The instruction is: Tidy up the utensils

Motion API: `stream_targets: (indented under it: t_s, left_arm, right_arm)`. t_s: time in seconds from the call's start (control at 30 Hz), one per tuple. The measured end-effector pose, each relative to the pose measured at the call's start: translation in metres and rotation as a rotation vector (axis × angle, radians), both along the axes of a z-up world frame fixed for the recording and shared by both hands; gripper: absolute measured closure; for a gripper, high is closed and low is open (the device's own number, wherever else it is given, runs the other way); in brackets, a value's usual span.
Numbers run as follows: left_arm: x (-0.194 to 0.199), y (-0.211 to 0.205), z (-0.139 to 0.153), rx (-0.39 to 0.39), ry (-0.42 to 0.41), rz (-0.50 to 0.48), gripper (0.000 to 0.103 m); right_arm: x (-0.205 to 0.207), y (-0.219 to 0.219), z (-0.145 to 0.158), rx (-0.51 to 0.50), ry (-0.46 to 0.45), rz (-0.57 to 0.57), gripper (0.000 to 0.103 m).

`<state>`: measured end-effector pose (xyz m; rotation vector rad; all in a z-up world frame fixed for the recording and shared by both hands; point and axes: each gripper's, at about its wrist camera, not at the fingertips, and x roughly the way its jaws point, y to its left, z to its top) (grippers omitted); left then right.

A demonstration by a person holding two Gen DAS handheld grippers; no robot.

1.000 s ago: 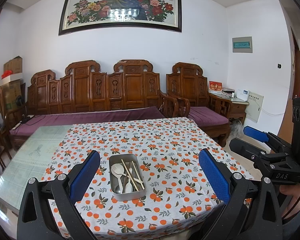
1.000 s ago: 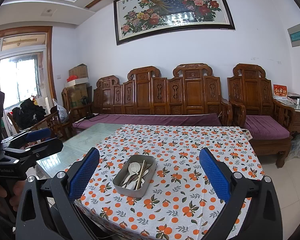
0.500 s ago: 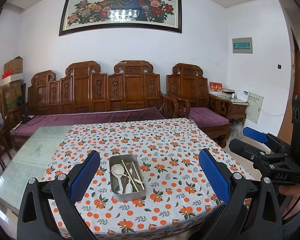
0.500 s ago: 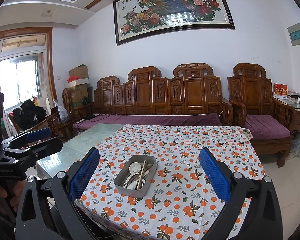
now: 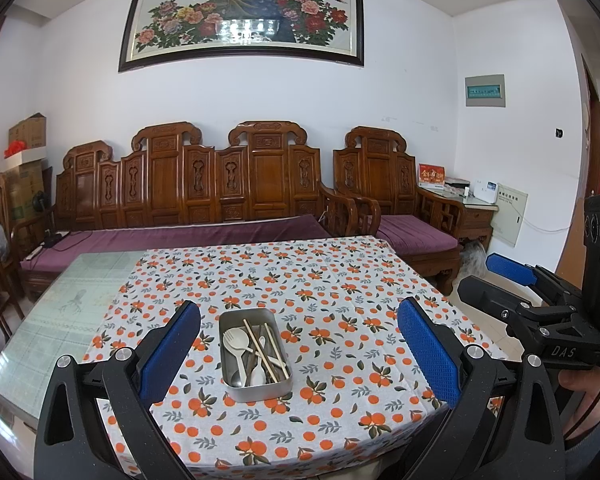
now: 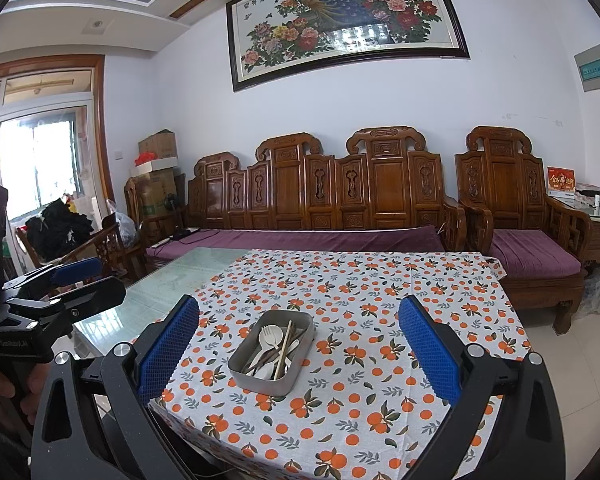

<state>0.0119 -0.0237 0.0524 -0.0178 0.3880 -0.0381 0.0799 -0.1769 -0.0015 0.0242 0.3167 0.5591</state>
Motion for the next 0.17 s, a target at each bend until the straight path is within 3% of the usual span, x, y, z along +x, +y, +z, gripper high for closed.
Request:
stream_targets:
  t_s: [0.17]
  left_arm:
    - [-0.0003, 0.0001, -0.0004, -0.002, -0.001, 0.002, 0.008]
  right_arm:
    - [0.0000, -0.0002, 0.0000, 0.000, 0.001, -0.001, 0.002]
